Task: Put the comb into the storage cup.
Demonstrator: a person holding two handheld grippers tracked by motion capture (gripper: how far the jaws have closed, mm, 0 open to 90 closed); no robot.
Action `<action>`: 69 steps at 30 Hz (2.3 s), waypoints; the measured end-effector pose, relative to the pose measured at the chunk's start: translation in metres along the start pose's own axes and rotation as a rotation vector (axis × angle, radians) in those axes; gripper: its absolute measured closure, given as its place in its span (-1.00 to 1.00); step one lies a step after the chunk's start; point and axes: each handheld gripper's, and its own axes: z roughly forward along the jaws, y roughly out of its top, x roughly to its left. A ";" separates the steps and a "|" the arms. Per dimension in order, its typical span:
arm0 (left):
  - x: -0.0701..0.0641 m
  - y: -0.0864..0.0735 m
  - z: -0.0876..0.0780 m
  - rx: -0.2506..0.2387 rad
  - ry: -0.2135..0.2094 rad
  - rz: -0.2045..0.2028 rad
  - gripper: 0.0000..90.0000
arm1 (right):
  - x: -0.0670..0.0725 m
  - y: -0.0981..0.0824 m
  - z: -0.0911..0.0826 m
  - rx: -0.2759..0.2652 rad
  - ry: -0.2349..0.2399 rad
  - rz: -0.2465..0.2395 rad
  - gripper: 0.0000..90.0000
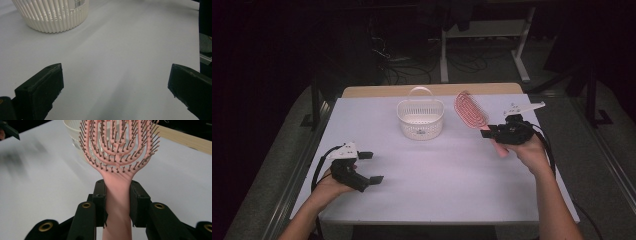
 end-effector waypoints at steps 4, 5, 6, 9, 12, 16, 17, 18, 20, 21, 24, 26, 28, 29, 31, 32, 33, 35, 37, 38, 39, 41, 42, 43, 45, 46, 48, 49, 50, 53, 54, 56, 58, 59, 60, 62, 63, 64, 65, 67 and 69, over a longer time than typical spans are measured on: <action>0.000 0.000 0.000 -0.002 -0.001 -0.001 -1.00 | 0.003 0.007 0.002 -0.018 0.005 -0.006 0.53; 0.001 0.000 -0.001 -0.003 -0.001 -0.002 -1.00 | 0.003 0.008 0.003 -0.023 0.006 -0.010 0.53; 0.001 0.000 -0.001 -0.003 -0.001 -0.002 -1.00 | 0.004 0.010 0.004 -0.029 0.009 -0.010 0.53; 0.001 0.000 -0.001 -0.007 -0.001 -0.007 -1.00 | 0.005 0.015 0.006 -0.048 0.013 -0.015 0.53; 0.001 0.000 -0.002 -0.010 -0.001 -0.009 -1.00 | 0.007 0.021 0.007 -0.068 0.015 -0.021 0.53; 0.002 -0.001 -0.002 -0.011 -0.001 -0.009 -1.00 | 0.009 0.029 0.010 -0.087 0.019 -0.029 0.53; 0.002 -0.001 -0.002 -0.011 -0.001 -0.009 -1.00 | 0.010 0.031 0.011 -0.092 0.021 -0.031 0.53; 0.002 -0.001 -0.002 -0.011 -0.001 -0.009 -1.00 | 0.010 0.033 0.012 -0.096 0.021 -0.033 0.53; 0.002 -0.001 -0.002 -0.011 -0.001 -0.008 -1.00 | 0.011 0.037 0.013 -0.108 0.021 -0.039 0.53; 0.002 0.000 -0.002 -0.010 -0.001 -0.007 -1.00 | 0.012 0.039 0.014 -0.115 0.022 -0.040 0.53; 0.002 0.000 -0.002 -0.012 -0.002 -0.009 -1.00 | 0.012 0.046 0.016 -0.132 0.023 -0.042 0.53; 0.002 0.000 -0.002 -0.012 -0.003 -0.009 -1.00 | 0.013 0.050 0.017 -0.139 0.022 -0.041 0.53; 0.002 0.000 -0.002 -0.013 -0.003 -0.009 -1.00 | 0.013 0.054 0.019 -0.146 0.023 -0.043 0.53; 0.002 0.000 -0.003 -0.014 -0.003 -0.009 -1.00 | 0.013 0.056 0.020 -0.153 0.022 -0.043 0.53; 0.002 0.000 -0.003 -0.015 -0.003 -0.010 -1.00 | 0.013 0.060 0.022 -0.163 0.022 -0.042 0.53; 0.002 0.000 -0.003 -0.015 -0.003 -0.011 -1.00 | 0.013 0.062 0.023 -0.167 0.022 -0.044 0.53; 0.003 0.000 -0.003 -0.016 -0.003 -0.012 -1.00 | 0.013 0.064 0.024 -0.171 0.019 -0.045 0.53; 0.003 0.000 -0.003 -0.018 -0.002 -0.014 -1.00 | 0.013 0.067 0.026 -0.180 0.018 -0.046 0.53; 0.003 0.000 -0.003 -0.019 -0.003 -0.016 -1.00 | 0.013 0.071 0.028 -0.192 0.021 -0.043 0.53; 0.003 0.000 -0.003 -0.020 -0.003 -0.016 -1.00 | 0.013 0.073 0.029 -0.199 0.021 -0.044 0.53; 0.003 0.000 -0.003 -0.020 -0.003 -0.016 -1.00 | 0.013 0.074 0.030 -0.204 0.022 -0.044 0.53; 0.003 0.000 -0.003 -0.020 -0.004 -0.014 -1.00 | 0.013 0.078 0.033 -0.213 0.021 -0.045 0.53; 0.003 0.000 -0.003 -0.021 -0.004 -0.014 -1.00 | 0.013 0.080 0.034 -0.217 0.020 -0.047 0.53; 0.003 0.000 -0.003 -0.021 -0.003 -0.015 -1.00 | 0.013 0.081 0.035 -0.221 0.022 -0.048 0.53; 0.003 0.000 -0.003 -0.022 -0.003 -0.015 -1.00 | 0.014 0.084 0.039 -0.228 0.024 -0.048 0.53; 0.003 0.000 -0.004 -0.022 -0.004 -0.016 -1.00 | 0.014 0.086 0.040 -0.232 0.025 -0.046 0.53; 0.003 0.000 -0.004 -0.025 -0.004 -0.017 -1.00 | 0.015 0.089 0.044 -0.235 0.029 -0.048 0.53; 0.003 0.000 -0.004 -0.024 -0.004 -0.017 -1.00 | 0.015 0.091 0.046 -0.235 0.027 -0.050 0.53; 0.003 0.000 -0.004 -0.025 -0.004 -0.018 -1.00 | 0.015 0.093 0.048 -0.236 0.026 -0.052 0.53; 0.003 0.000 -0.004 -0.025 -0.004 -0.016 -1.00 | 0.017 0.098 0.053 -0.244 0.030 -0.056 0.53; 0.003 0.000 -0.004 -0.025 -0.004 -0.017 -1.00 | 0.017 0.100 0.055 -0.248 0.033 -0.057 0.53; 0.003 0.000 -0.004 -0.026 -0.005 -0.018 -1.00 | 0.018 0.105 0.059 -0.256 0.035 -0.060 0.53; 0.003 0.000 -0.004 -0.027 -0.006 -0.018 -1.00 | 0.019 0.108 0.062 -0.258 0.039 -0.062 0.53; 0.003 0.000 -0.004 -0.026 -0.006 -0.018 -1.00 | 0.020 0.110 0.065 -0.260 0.038 -0.063 0.53; 0.003 0.000 -0.004 -0.027 -0.006 -0.018 -1.00 | 0.021 0.112 0.066 -0.261 0.041 -0.064 0.53; 0.003 0.000 -0.004 -0.027 -0.007 -0.016 -1.00 | 0.022 0.115 0.072 -0.267 0.043 -0.065 0.53; 0.002 0.000 -0.004 -0.028 -0.008 -0.016 -1.00 | 0.022 0.117 0.074 -0.267 0.045 -0.068 0.53; 0.002 0.000 -0.004 -0.028 -0.008 -0.016 -1.00 | 0.023 0.119 0.077 -0.268 0.043 -0.068 0.53; 0.002 0.000 -0.004 -0.028 -0.008 -0.016 -1.00 | 0.024 0.120 0.078 -0.268 0.045 -0.069 0.53; 0.003 0.000 -0.004 -0.029 -0.010 -0.018 -1.00 | 0.025 0.124 0.083 -0.270 0.048 -0.071 0.53; 0.003 0.000 -0.004 -0.030 -0.010 -0.019 -1.00 | 0.027 0.127 0.088 -0.273 0.049 -0.076 0.53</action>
